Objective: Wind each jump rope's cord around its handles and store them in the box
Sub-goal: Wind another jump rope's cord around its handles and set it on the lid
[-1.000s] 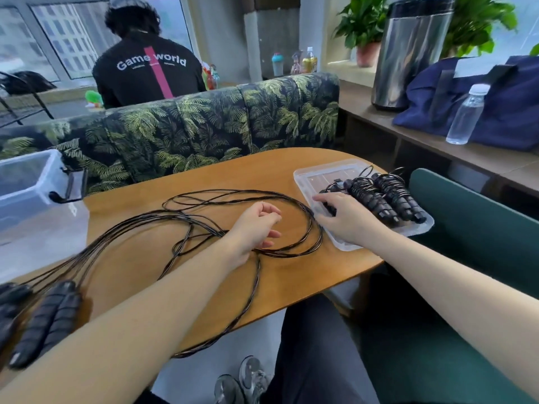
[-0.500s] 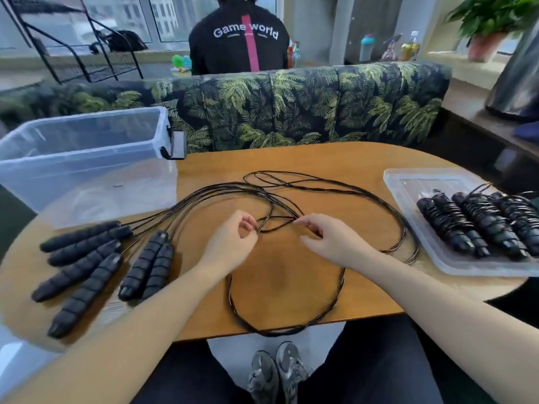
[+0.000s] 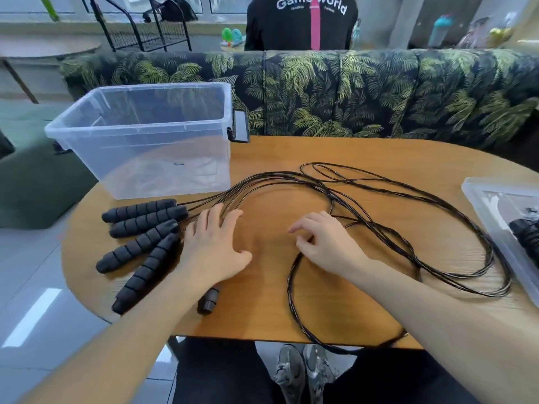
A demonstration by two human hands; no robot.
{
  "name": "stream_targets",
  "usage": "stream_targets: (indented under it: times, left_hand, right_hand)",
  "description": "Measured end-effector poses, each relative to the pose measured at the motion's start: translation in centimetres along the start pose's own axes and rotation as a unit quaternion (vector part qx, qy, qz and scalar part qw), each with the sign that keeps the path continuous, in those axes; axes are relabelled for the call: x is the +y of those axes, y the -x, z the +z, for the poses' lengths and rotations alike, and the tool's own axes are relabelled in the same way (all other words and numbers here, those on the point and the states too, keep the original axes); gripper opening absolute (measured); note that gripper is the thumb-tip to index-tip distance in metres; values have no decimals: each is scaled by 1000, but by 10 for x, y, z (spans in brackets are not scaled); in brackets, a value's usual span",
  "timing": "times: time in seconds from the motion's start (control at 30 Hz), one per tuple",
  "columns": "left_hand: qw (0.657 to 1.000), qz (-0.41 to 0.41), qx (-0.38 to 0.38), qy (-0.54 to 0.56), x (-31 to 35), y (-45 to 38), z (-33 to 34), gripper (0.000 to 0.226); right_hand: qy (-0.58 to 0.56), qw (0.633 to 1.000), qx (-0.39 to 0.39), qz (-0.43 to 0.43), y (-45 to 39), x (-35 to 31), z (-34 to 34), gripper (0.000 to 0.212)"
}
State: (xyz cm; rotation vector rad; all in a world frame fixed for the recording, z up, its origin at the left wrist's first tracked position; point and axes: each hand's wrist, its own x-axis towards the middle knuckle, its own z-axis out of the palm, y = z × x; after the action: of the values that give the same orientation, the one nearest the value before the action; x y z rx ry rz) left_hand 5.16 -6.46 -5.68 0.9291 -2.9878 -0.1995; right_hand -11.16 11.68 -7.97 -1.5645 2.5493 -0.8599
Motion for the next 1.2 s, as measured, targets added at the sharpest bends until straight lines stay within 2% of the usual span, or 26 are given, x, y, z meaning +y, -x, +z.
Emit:
stream_targets:
  times: [0.1, 0.23, 0.4, 0.5, 0.6, 0.67, 0.83, 0.97, 1.07, 1.2]
  left_hand:
    - [999, -22, -23, 15, -13, 8, 1, 88]
    - [996, -49, -20, 74, -16, 9, -4, 88]
    - [968, -29, -11, 251, -5, 13, -10, 97]
    - [924, -18, -46, 378, 12, 13, -7, 88]
    - [874, -3, -66, 482, 30, 11, 0, 87]
    - [850, 13, -82, 520, 39, 13, 5, 94]
    - [805, -17, -117, 581, 41, 14, 8, 97]
    - [822, -46, -102, 559, 39, 20, 8, 96]
    - [835, -29, -116, 538, 37, 23, 8, 106]
    - [875, 0, -116, 470, 36, 25, 5, 111]
  right_hand:
    - [-1, 1000, -3, -25, -5, -7, 10, 22]
    - [-61, 998, -9, -8, -9, -12, 20, 24]
    - [-113, 993, 35, -29, -4, -11, 23, 37]
    - [-63, 988, 79, -112, -1, -13, 23, 55]
    - [38, 971, 73, -223, 2, -10, 27, 66]
    - [63, 960, 74, -262, 2, -8, 31, 63]
    - [86, 945, 145, -281, 4, -6, 28, 36]
    - [92, 941, 181, -272, 6, -5, 25, 36]
    - [117, 940, 177, -267, 7, -6, 26, 40]
    - [103, 944, 173, -263, 6, -6, 26, 35]
